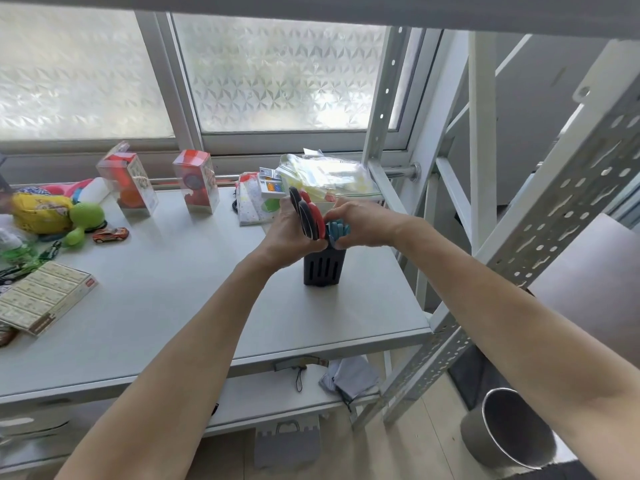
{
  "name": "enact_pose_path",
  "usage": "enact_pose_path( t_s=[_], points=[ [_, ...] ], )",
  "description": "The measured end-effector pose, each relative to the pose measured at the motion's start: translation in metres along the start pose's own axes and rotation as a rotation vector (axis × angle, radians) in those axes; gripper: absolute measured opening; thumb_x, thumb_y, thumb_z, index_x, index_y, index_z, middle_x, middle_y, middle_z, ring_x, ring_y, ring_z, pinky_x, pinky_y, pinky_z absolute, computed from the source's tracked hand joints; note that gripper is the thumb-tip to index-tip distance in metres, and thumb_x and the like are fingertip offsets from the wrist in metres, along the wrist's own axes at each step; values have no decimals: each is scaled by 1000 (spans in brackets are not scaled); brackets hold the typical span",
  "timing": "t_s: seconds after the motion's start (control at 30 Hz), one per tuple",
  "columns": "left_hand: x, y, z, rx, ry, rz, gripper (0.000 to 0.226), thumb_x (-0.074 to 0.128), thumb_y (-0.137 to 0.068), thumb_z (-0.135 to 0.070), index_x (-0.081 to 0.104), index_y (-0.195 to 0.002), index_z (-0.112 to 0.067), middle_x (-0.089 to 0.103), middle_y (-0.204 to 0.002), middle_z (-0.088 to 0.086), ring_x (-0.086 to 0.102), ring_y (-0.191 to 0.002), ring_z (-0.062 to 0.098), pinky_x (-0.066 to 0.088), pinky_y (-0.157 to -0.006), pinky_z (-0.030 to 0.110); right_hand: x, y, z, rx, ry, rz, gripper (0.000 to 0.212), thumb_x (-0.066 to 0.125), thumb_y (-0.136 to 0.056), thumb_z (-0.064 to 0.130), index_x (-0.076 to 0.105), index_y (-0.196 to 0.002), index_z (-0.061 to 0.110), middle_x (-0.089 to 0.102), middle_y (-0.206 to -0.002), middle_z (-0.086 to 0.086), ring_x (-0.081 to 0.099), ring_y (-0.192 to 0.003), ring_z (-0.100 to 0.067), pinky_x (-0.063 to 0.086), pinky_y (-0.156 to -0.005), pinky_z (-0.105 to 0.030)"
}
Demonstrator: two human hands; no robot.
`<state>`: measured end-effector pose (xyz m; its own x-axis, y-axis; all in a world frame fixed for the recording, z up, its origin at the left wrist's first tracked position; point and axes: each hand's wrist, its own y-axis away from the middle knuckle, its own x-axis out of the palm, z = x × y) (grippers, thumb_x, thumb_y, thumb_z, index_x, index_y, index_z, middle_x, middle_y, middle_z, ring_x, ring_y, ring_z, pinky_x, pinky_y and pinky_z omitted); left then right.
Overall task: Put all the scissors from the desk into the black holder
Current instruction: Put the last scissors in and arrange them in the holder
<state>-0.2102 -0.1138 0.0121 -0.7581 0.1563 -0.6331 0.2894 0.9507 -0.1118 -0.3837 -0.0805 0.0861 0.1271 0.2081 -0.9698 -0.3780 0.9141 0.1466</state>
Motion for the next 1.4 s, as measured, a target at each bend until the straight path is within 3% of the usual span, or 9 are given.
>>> enact_pose_path(
  t_s=[0.17,0.3,0.47,0.63,0.73,0.83,1.1,1.27,1.4],
  points=[
    [2,5,-2,19,-4,-46,78,85,-65,-28,45,-128,-7,50,-121,6,55,-107,18,39,-67,7,-1,-5,4,-43,85,4,43,72,-82,40,61,-124,38,51,-108,0,51,-100,-18,36,-75,-28],
    [2,14,-8,58,28,-87,75,84,-66,-26,41,-126,-12,49,-126,11,55,-108,21,50,-80,24,0,-4,4,-20,8,-49,31,68,-87,29,60,-117,29,51,-103,1,54,-98,-21,40,-76,-29],
    [4,16,-9,96,44,-69,49,80,-64,-30,48,-102,-29,51,-122,15,55,-108,25,45,-78,22,-3,-9,10,-5,118,-84,22,68,-85,37,68,-104,25,52,-110,-3,54,-102,-21,46,-81,-30],
    [2,18,-8,99,50,-69,54,80,-64,-32,46,-106,-30,51,-117,14,57,-104,25,55,-82,33,-7,-20,18,29,166,-40,24,73,-82,37,75,-94,16,58,-105,-5,56,-95,-19,53,-83,-35],
    [3,19,-6,62,78,-77,78,84,-65,-28,36,-125,-11,54,-112,10,60,-99,22,50,-68,20,-11,-25,13,119,-88,71,29,77,-79,30,73,-80,1,59,-76,-7,51,-70,-15,50,-61,-28],
    [4,20,-8,64,81,-79,82,84,-67,-23,31,-127,-10,55,-112,9,61,-100,22,50,-73,23,-15,-24,10,151,-202,99,28,77,-79,28,67,-65,7,47,-58,1,39,-52,-10,34,-48,-21],
    [1,25,-10,97,54,-68,84,83,-66,-20,30,-130,-10,49,-112,3,61,-102,24,57,-82,39,-20,-32,7,186,-337,122,50,76,-79,36,49,-40,18,40,-60,-1,33,-57,-12,32,-55,-26],
    [1,26,-11,114,38,-43,84,79,-62,-35,35,-130,-13,48,-122,5,59,-106,22,57,-84,36,-22,-26,9,287,-489,5,34,74,-81,31,60,-54,15,45,-58,4,36,-53,-8,37,-58,-20],
    [6,29,-11,91,101,-51,90,86,-67,-28,23,-130,-14,61,-117,6,61,-99,18,52,-79,29,-12,-23,10,334,-532,15,29,74,-82,33,64,-67,11,61,-77,-3,57,-80,-16,47,-76,-26]
  ],
)
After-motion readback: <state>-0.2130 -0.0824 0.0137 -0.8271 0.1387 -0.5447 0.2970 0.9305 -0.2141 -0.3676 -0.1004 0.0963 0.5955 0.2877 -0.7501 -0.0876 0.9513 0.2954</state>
